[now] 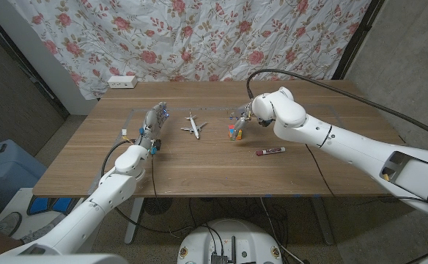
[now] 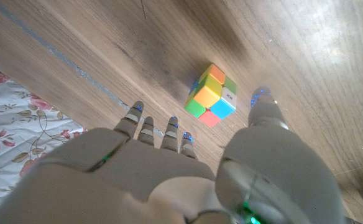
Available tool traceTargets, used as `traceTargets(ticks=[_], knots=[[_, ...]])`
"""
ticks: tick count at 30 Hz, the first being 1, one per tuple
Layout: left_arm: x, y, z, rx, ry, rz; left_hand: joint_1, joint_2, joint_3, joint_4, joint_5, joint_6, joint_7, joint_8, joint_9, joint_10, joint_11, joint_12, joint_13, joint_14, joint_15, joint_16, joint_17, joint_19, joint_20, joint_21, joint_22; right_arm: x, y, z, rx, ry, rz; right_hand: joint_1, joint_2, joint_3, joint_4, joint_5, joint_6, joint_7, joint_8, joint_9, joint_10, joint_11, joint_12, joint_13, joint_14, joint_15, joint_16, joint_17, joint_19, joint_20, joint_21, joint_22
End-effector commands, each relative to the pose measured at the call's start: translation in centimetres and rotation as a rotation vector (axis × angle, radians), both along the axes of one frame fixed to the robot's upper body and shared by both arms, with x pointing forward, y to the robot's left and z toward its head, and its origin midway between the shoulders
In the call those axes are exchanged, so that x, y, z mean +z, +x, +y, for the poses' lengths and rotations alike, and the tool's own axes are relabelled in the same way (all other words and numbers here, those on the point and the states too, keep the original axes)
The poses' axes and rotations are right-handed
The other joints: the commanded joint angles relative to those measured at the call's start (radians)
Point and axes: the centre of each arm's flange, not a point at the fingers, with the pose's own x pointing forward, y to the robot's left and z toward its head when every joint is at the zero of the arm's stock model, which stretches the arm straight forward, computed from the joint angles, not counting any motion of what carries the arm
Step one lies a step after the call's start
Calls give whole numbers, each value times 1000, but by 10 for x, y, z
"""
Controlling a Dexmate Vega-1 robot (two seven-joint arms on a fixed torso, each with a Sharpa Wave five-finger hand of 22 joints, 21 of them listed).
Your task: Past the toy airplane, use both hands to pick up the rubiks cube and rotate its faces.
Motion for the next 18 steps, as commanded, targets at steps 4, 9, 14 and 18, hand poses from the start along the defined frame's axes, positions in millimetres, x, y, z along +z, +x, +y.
traceTargets(ticks=[4, 9, 14, 18], knots=[[0, 3, -4, -8, -1, 5, 3, 52, 4, -5, 1, 5, -8, -2, 2, 6, -3, -1, 5, 10, -26, -1, 4, 4, -28, 6, 5, -5, 7, 2, -4, -29, -24, 25, -4, 19, 1, -6, 37, -14, 15, 5, 43, -14, 12, 5, 32, -12, 15, 1, 26, -8, 9, 3], [-2, 3, -5, -16, 1, 13, 2, 52, 4, -5, 1, 8, -7, -1, 2, 8, -3, -1, 5, 11, -26, 0, 5, 8, -23, 8, 5, -7, 7, 3, 4, -42, -53, 36, -9, 25, 2, -10, 55, -20, 20, 6, 73, -24, 19, 6, 56, -20, 21, -2, 42, -12, 11, 3], [-2, 3, -7, -24, 8, 15, 1, 52, 4, -5, 1, 10, -5, 0, 2, 12, 0, 1, 5, 12, -26, 0, 5, 9, -23, 8, 5, -10, 6, 3, 10, -38, -89, 63, -18, 40, 1, -13, 117, -25, 40, 8, 126, -44, 30, 8, 103, -42, 33, -5, 75, -21, 14, 3], [-2, 3, -8, -25, 9, 18, 1, 52, 4, -4, 1, 11, -6, 0, 2, 13, -3, 1, 5, 12, -25, 0, 5, 10, -23, 8, 5, -11, 5, 3, 17, -24, -114, 79, -27, 50, 3, -15, 168, -33, 57, 10, 174, -65, 39, 9, 146, -62, 43, -7, 105, -27, 17, 2]])
